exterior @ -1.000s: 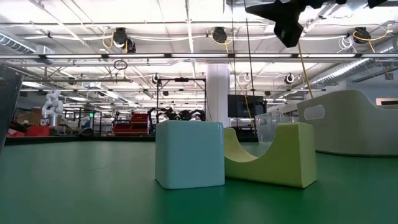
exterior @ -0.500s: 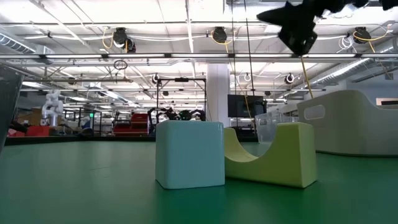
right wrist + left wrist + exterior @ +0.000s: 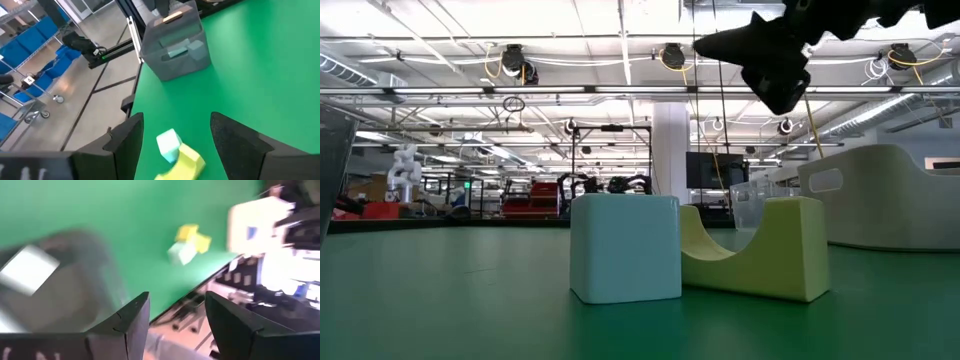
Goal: Sort & place blocks by color
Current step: Put the green block into the transparent bin
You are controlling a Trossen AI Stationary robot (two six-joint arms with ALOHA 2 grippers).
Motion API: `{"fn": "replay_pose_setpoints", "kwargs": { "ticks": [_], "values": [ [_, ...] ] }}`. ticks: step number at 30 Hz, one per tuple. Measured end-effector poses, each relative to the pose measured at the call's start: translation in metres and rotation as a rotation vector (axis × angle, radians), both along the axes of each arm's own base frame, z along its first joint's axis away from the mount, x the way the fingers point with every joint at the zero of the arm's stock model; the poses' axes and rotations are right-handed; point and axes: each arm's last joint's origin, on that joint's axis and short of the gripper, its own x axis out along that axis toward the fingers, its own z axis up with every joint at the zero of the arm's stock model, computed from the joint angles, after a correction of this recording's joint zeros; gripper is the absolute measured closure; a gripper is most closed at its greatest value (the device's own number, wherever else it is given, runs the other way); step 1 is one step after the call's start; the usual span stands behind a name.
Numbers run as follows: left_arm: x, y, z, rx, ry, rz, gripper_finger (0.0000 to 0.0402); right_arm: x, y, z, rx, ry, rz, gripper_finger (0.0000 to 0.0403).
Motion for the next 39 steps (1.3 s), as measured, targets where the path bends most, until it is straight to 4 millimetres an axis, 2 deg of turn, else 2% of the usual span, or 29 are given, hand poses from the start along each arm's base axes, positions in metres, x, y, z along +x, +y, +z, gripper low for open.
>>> {"fn": "replay_pose_setpoints", "kwargs": {
  "ticks": [9, 12, 16, 19, 31, 35, 39],
  "values": [
    [0.032, 0.005, 0.029, 0.206, -0.391, -0.071, 0.0211, 0.027, 0.013, -0.001, -0.121, -0.014, -0.012, 0.0181],
    [0.038, 0.005, 0.039, 0.285, -0.506, -0.091, 0.0211, 0.032, 0.015, -0.002, -0.18, 0.072, -0.008, 0.0181],
    [0.043, 0.005, 0.051, 0.389, -0.615, -0.105, 0.0211, 0.033, 0.014, -0.002, -0.222, 0.251, -0.096, 0.0181],
    [0.045, 0.007, 0.054, 0.429, -0.639, -0.111, 0.0211, 0.032, 0.015, 0.0, -0.223, 0.327, -0.125, 0.0181],
    [0.049, 0.011, 0.053, 0.498, -0.633, -0.131, 0.0211, 0.019, 0.037, 0.0, -0.08, 0.376, -0.141, 0.0177],
    [0.049, 0.011, 0.053, 0.513, -0.633, -0.14, 0.0211, 0.016, 0.047, -0.003, -0.076, 0.38, -0.09, 0.0153],
    [0.049, 0.011, 0.053, 0.528, -0.633, -0.149, 0.0211, 0.016, 0.064, -0.013, -0.123, 0.329, -0.011, 0.012]
  ]
}}
